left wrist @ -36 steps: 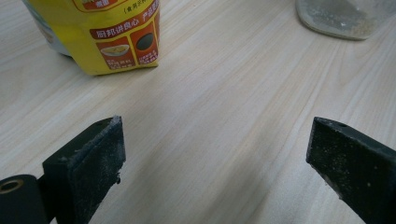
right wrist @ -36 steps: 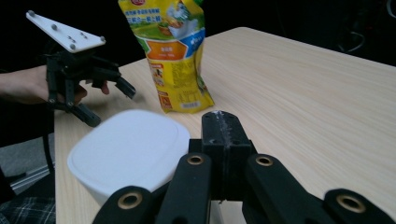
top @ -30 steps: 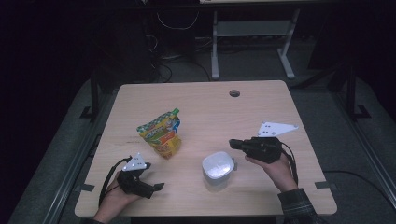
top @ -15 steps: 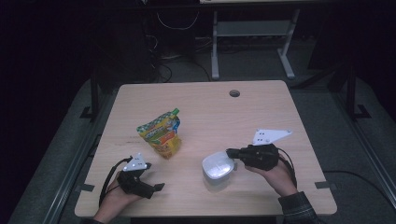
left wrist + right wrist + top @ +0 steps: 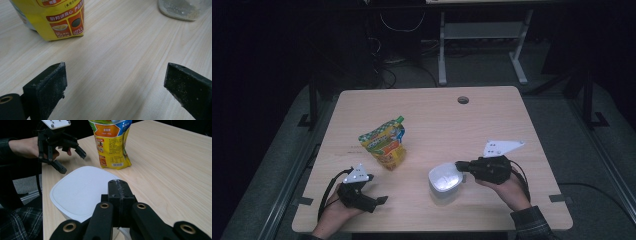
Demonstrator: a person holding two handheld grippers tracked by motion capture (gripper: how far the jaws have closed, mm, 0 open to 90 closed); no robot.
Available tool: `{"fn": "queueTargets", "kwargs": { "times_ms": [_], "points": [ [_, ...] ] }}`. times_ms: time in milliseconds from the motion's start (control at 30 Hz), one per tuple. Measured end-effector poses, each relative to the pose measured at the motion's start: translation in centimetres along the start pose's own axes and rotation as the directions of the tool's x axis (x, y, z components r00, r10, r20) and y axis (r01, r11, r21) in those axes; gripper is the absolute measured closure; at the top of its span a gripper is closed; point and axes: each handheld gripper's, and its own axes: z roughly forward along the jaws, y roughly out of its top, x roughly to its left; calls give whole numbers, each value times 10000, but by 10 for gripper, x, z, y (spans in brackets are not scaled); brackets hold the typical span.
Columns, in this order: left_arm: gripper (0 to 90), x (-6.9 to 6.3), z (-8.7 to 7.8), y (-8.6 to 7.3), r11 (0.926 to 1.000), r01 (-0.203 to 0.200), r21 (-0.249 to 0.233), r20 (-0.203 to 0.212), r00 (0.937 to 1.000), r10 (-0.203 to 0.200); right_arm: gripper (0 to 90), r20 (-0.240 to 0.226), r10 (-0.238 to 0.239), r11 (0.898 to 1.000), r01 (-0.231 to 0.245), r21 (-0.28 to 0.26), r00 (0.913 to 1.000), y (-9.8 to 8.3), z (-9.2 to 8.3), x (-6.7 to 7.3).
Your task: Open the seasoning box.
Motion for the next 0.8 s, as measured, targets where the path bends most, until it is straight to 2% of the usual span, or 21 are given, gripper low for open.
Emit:
{"fn": "queueTargets", "kwargs": {
  "times_ms": [367, 800],
  "points": [
    [42, 0, 0, 0, 10000, -13, -2, -25, 10000, 13, 897, -28, -106, 9999, 107, 94, 9999, 0, -1, 3],
    [42, 0, -1, 0, 10000, -38, 21, -53, 10000, 38, 897, -33, 42, 10000, -42, 23, 10000, -2, -2, 1]
  ]
}}
